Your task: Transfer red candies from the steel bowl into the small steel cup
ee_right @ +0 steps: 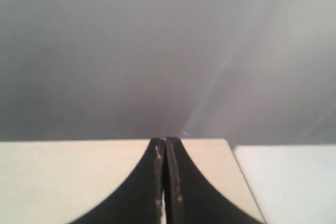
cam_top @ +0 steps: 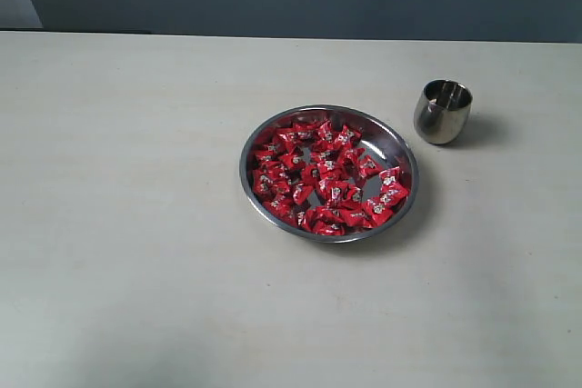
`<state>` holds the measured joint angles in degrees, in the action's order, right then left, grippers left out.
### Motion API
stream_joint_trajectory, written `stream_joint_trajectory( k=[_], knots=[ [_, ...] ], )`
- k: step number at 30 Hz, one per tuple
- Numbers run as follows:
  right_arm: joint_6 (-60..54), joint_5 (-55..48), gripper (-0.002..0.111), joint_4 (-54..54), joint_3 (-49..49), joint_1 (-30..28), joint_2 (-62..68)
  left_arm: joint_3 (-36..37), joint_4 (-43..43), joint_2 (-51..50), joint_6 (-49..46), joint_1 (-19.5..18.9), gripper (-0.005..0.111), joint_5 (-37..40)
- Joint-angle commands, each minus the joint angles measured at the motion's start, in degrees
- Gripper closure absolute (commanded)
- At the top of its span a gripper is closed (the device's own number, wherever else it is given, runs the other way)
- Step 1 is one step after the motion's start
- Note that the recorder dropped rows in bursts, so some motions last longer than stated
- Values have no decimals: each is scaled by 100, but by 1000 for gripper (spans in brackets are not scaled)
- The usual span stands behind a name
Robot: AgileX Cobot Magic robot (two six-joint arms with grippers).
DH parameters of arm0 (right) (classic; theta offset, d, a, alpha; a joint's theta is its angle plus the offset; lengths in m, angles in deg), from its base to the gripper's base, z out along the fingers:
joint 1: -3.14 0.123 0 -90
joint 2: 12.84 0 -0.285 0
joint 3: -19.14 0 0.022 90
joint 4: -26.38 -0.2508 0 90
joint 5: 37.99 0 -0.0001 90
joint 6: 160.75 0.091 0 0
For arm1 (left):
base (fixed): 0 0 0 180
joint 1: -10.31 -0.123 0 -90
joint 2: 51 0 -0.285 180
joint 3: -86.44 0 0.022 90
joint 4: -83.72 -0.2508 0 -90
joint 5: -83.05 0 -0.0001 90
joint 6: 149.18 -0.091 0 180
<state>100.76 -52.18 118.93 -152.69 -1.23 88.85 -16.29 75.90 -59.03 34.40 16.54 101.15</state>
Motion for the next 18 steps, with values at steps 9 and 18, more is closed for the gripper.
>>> stream_joint_trajectory(
  k=[9,18],
  knots=[
    [-9278,-3905,109,-11678,-212,312,1036,-6,7,25,33,17,106,-32],
    [-11868,-3686,85,-12709,-827,1887,1071,-6,7,25,33,17,106,-32]
  ],
)
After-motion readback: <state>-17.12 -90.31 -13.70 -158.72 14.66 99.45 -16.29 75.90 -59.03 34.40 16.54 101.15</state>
